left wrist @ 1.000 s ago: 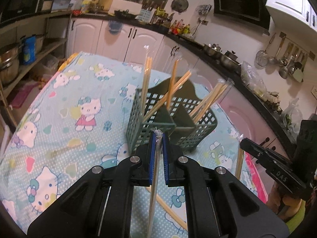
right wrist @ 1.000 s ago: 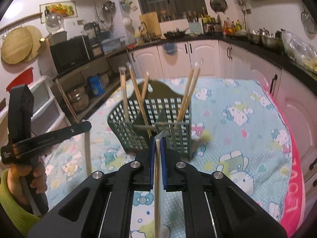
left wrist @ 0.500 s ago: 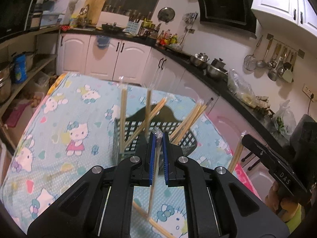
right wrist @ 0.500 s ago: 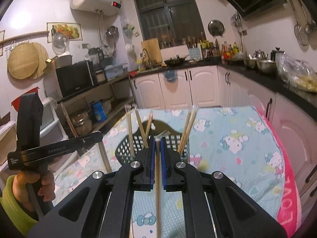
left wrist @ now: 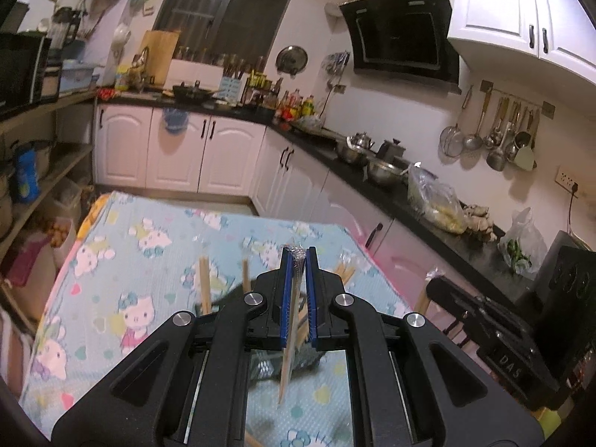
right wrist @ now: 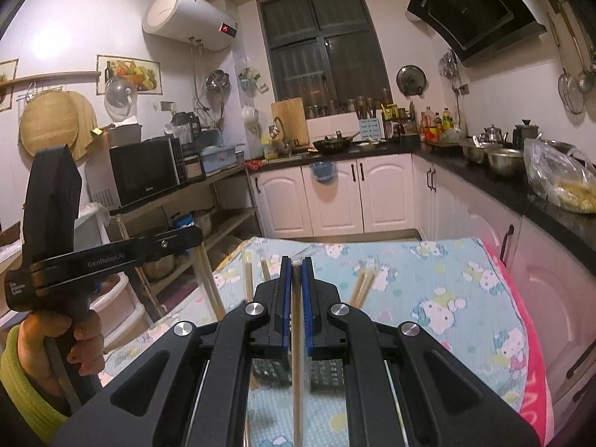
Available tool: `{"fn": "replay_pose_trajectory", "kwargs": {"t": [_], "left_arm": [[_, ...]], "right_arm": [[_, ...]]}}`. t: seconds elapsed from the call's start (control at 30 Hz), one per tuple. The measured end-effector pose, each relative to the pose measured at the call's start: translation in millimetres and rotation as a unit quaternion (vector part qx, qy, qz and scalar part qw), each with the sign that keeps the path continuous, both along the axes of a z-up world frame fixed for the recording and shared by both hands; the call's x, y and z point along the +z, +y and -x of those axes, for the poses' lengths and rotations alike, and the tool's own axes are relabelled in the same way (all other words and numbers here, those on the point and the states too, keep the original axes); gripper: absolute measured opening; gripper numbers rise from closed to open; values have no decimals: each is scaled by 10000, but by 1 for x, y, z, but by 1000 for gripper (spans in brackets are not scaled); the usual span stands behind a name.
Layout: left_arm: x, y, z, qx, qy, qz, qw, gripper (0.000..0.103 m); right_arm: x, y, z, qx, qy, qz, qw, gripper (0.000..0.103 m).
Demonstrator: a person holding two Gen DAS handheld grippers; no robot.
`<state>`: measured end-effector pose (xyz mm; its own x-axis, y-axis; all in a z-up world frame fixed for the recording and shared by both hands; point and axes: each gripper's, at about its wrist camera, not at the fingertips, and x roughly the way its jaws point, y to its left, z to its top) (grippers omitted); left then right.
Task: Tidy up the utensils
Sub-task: 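Raise both held chopsticks upright and carry them above the green caddy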
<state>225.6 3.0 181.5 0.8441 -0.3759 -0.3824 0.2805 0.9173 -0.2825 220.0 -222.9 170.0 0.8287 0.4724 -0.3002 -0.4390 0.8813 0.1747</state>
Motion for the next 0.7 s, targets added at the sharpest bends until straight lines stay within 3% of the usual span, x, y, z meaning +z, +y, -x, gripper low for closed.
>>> {"fn": "replay_pose_trajectory", "kwargs": {"t": [0.33,0.7], "left_arm": [[22,-10,-19,28,-289,-17,9996,2],[24,-11,-40,257,-505,-31,9984,2]], "right_arm": [[23,10,-13,51,-353,-42,9994,6],[42,13,-35,8,-709,-160,9974,6]]}}
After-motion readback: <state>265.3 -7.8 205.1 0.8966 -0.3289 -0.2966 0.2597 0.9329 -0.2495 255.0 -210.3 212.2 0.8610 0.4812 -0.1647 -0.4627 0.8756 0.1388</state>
